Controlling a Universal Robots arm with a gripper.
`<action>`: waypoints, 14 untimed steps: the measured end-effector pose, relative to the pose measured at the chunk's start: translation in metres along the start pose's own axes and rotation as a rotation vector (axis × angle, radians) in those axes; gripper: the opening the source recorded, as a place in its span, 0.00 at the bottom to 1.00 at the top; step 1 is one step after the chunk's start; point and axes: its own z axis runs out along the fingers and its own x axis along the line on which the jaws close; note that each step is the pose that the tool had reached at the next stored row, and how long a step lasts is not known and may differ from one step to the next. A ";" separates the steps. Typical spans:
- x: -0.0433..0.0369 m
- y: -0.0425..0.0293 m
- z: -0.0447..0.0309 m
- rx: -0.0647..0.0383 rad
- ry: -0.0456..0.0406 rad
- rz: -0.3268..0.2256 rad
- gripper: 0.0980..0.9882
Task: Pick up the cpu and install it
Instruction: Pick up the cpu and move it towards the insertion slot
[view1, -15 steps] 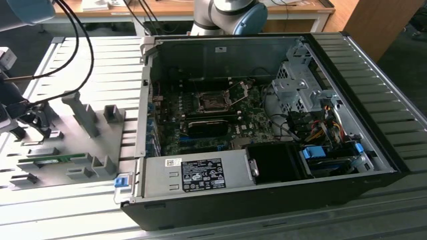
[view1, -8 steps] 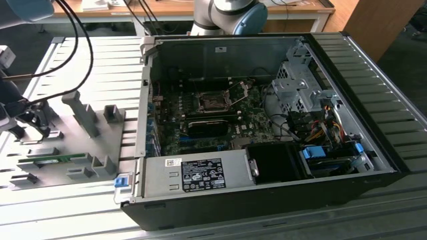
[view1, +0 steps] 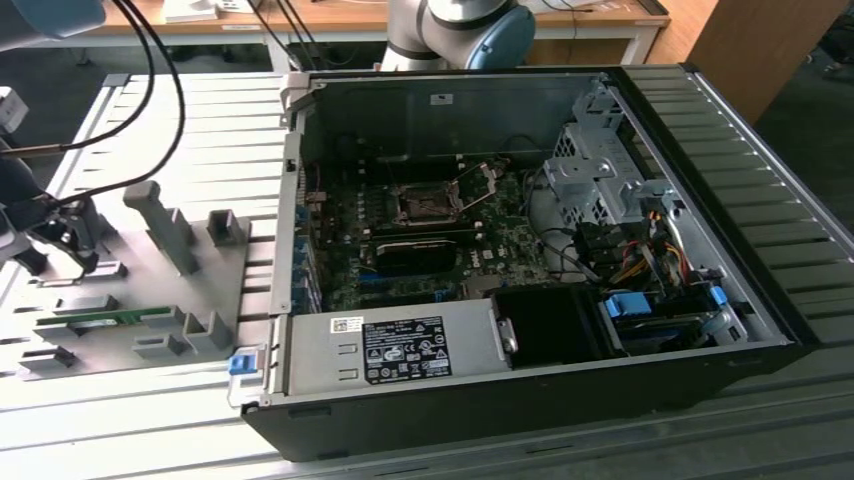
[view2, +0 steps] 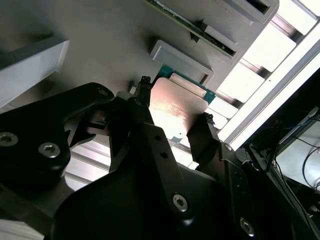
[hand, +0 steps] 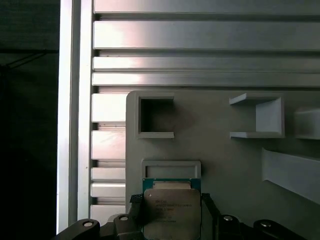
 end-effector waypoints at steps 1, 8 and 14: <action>0.0000 0.0000 -0.0007 0.000 0.0000 0.000 0.50; 0.0000 0.0001 -0.0042 0.000 0.0000 0.000 0.50; 0.0000 0.0002 -0.0078 0.000 0.0000 0.000 0.50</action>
